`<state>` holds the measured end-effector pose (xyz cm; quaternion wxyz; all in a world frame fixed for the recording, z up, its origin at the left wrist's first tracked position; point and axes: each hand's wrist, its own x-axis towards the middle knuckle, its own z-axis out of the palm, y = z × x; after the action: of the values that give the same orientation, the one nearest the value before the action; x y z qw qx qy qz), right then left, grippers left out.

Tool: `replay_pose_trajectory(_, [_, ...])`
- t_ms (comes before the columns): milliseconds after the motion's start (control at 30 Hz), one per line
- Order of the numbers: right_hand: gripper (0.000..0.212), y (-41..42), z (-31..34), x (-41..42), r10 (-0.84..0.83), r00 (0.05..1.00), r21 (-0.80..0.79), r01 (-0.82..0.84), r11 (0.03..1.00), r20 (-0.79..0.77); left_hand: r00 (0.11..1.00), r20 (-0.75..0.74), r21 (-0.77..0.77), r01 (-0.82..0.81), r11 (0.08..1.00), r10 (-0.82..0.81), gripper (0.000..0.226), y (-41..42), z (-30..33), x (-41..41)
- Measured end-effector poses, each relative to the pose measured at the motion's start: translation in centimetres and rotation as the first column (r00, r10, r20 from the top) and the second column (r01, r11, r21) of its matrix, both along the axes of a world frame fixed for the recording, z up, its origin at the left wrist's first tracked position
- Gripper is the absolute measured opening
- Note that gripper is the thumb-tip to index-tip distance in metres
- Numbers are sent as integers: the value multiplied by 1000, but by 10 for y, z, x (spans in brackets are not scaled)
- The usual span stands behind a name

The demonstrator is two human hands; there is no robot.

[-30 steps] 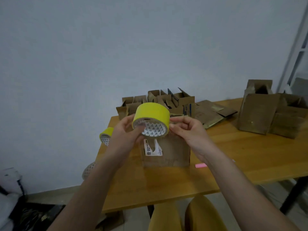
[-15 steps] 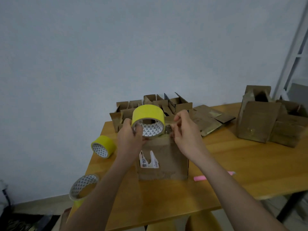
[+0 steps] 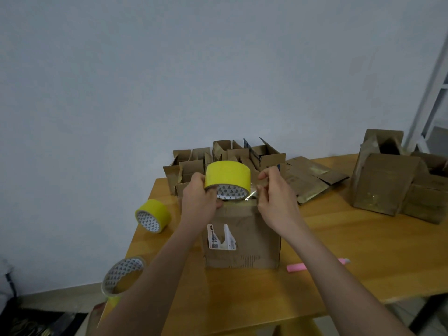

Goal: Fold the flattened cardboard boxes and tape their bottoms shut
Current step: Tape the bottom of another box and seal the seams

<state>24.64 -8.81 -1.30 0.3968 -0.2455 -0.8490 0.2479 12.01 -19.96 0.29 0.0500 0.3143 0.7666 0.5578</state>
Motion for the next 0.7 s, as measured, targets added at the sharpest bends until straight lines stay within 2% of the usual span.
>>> replay_pose_trajectory(100, [22, 3, -2, 1, -20, 999, -64, 22, 998, 33, 998, 57, -21, 2, 1000, -1, 19, 4, -7, -4])
replay_pose_trajectory(167, [21, 6, -1, 1, -23, 999, -85, 28, 996, 49, 999, -47, -87, 1, 996, -5, 19, 4, -9, -6])
replay_pose_trajectory(267, [19, 9, 1, 0, -23, 997, -124, 31, 992, 71, 983, -174, -145, 25, 989, -50, 3, 7, -8, -6])
replay_pose_trajectory(400, [13, 12, 4, 1, 0, 999, -225, 11, 974, 49, 969, -247, -238, -61, 969, 0, 14, 15, 3, 1])
replay_pose_trajectory(467, [10, 15, 6, 2, 9, 1000, -319, -3, 948, 19, 975, -222, -241, -75, 968, 20, 20, 21, 5, 2])
replay_pose_trajectory(567, [10, 18, 5, 2, 36, 998, -476, -52, 878, -43, 995, -48, -96, -88, 991, 84, 25, 27, 2, 3])
replay_pose_trajectory(633, [12, 18, 5, 2, 32, 998, -489, -51, 871, -47, 990, 75, -6, -120, 993, 120, 35, 28, 1, 5])
replay_pose_trajectory(700, [11, 18, 4, 1, 17, 998, -477, -40, 878, -52, 987, 104, 7, -122, 993, 120, 36, 29, 1, 6])
